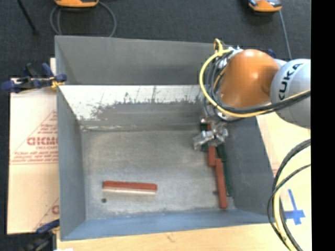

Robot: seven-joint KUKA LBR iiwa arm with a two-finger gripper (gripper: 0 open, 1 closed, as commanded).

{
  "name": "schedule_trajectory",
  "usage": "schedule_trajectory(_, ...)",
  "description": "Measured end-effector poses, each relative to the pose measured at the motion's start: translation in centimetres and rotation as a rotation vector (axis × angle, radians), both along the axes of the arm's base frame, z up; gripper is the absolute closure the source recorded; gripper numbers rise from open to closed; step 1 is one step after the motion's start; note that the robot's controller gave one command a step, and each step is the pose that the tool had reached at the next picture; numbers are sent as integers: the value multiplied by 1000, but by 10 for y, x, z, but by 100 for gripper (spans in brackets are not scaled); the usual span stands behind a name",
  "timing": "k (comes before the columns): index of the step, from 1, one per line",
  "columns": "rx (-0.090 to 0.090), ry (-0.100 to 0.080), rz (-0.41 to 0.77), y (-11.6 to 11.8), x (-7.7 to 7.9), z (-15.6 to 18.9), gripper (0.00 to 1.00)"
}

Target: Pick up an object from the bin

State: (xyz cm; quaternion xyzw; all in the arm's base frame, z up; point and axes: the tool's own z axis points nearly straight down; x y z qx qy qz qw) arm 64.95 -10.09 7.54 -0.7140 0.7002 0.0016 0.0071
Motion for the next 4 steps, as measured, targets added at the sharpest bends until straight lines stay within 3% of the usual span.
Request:
schedule_trajectory(1, -6, 1, 4, -2, -1, -1, 0)
schedule_trajectory(2, -8, 1, -2, -4, 0, 1, 100)
schedule_trajectory(3, -13, -3, 11, -1, -5, 98, 100)
schedule_trajectory(4, -14, -4, 26, -1, -9, 249, 100)
